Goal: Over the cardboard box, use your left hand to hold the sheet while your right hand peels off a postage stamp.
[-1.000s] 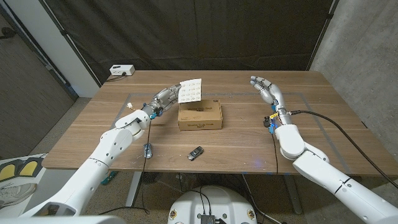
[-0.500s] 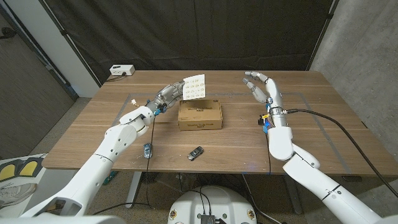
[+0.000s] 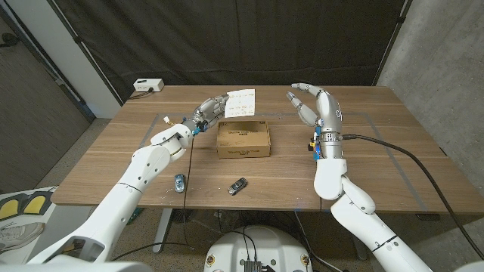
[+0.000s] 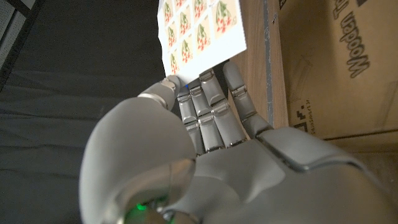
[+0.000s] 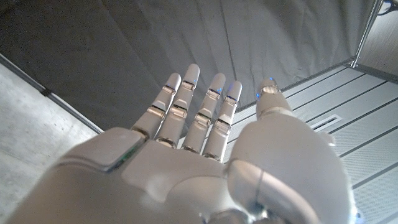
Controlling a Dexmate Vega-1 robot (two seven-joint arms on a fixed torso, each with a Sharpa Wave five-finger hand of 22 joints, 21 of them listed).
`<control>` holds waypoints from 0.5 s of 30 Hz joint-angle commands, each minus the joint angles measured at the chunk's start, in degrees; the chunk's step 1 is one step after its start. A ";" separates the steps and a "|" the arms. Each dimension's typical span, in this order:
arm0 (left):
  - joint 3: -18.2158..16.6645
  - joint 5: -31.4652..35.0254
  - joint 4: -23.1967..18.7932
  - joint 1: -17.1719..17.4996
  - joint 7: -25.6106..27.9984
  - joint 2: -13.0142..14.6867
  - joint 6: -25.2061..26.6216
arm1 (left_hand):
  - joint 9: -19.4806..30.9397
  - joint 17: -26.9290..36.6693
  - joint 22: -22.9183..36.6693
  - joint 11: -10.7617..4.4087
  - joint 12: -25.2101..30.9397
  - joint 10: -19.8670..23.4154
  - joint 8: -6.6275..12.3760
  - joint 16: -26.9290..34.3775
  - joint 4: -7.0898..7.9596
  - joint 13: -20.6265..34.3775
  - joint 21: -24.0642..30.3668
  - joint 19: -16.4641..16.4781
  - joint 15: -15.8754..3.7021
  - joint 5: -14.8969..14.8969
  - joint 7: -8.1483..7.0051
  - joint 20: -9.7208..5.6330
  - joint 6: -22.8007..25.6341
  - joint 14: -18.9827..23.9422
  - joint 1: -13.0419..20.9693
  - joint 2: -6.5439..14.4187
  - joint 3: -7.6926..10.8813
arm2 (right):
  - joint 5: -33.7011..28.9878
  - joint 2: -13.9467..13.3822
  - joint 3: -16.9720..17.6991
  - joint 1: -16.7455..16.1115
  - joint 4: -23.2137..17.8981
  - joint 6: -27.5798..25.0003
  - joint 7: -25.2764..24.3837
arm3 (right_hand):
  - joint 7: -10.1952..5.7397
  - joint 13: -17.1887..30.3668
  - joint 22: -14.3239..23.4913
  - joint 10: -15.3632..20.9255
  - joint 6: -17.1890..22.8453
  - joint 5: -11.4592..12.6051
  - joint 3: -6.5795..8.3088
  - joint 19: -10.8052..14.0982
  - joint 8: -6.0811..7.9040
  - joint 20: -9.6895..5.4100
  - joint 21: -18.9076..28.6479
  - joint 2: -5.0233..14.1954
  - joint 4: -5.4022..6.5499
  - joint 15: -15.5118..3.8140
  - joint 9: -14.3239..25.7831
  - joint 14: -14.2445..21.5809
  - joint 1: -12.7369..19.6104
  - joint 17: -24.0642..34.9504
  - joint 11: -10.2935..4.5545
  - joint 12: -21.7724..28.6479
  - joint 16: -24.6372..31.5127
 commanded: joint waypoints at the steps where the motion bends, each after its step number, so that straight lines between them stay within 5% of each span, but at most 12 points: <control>1: 0.32 -2.25 -1.95 -1.05 4.05 -1.41 2.69 | -1.06 -0.51 0.11 -4.44 -0.93 5.52 2.92 -0.58 -0.79 -1.08 0.26 1.23 -2.98 0.61 -0.78 -0.32 8.21 0.90 -0.04 -1.05 1.82 | -16.29 6.10 1.96 -1.39 -0.32 0.01 -0.32 | -0.37 0.21 0.10 0.66 0.46 0.44 -0.72 0.39 0.02 -0.32 0.65 -0.78 -0.11 -8.81 0.24 0.45 0.50 0.56 -0.23 0.39 0.68; 15: 1.80 -5.22 -0.94 -4.39 2.52 -2.71 5.08 | -3.54 -1.80 0.04 -4.11 -2.47 6.57 2.15 -1.84 -1.17 -2.01 0.21 2.56 -3.00 1.10 -0.58 -0.72 9.32 2.01 -0.77 -1.72 3.90 | -24.89 10.03 2.01 -0.32 2.38 0.32 0.36 | -0.95 0.50 0.14 1.00 0.49 1.20 -2.11 -0.44 -0.64 -0.75 0.84 -2.31 0.51 -9.28 0.35 0.55 -0.05 0.99 -0.79 0.11 0.29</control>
